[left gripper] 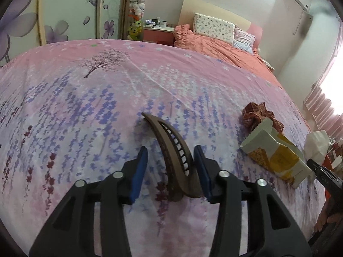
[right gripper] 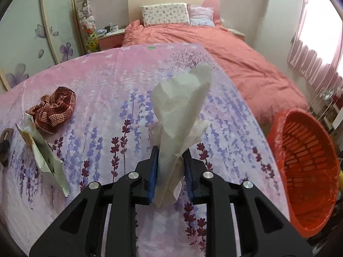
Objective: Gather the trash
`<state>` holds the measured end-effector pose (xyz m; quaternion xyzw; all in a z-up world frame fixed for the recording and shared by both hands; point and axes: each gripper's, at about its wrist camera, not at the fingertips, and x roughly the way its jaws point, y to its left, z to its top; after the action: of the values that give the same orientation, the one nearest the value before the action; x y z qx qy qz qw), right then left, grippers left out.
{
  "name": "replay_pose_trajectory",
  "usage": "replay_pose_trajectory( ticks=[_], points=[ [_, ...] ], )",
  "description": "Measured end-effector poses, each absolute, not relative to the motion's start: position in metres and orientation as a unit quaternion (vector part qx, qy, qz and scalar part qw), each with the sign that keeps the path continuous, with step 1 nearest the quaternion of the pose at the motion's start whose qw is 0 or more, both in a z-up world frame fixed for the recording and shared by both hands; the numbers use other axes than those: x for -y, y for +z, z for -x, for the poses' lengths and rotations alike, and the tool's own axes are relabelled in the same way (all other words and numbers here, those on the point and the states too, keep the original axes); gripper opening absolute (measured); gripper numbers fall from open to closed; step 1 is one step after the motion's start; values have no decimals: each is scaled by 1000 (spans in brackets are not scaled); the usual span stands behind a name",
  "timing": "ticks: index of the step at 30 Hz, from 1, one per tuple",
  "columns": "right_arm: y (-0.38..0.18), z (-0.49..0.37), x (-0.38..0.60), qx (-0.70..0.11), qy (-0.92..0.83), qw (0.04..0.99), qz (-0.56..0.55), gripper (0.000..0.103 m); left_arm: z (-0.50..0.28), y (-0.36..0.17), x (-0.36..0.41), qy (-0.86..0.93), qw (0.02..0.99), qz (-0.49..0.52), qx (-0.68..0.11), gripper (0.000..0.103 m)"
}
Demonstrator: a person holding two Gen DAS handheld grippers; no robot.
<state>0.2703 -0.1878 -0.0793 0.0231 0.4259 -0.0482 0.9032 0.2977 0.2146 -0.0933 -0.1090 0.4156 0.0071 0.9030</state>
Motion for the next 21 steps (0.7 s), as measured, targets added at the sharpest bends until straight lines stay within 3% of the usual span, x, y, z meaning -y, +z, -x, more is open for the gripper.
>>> replay_pose_trajectory(
  ticks=[6,14,21],
  points=[
    [-78,-271,193,-426,-45,903,-34,24,-307,-90,-207,31,904,84,-417,46],
    [-77,-269,191,-426,-47,903,-30,24,-311,-94,-194,-8,901,62,-429,18],
    [-77,-269,191,-426,-47,903,-31,24,-302,-93,-164,-52,904,19,-424,17]
  ],
)
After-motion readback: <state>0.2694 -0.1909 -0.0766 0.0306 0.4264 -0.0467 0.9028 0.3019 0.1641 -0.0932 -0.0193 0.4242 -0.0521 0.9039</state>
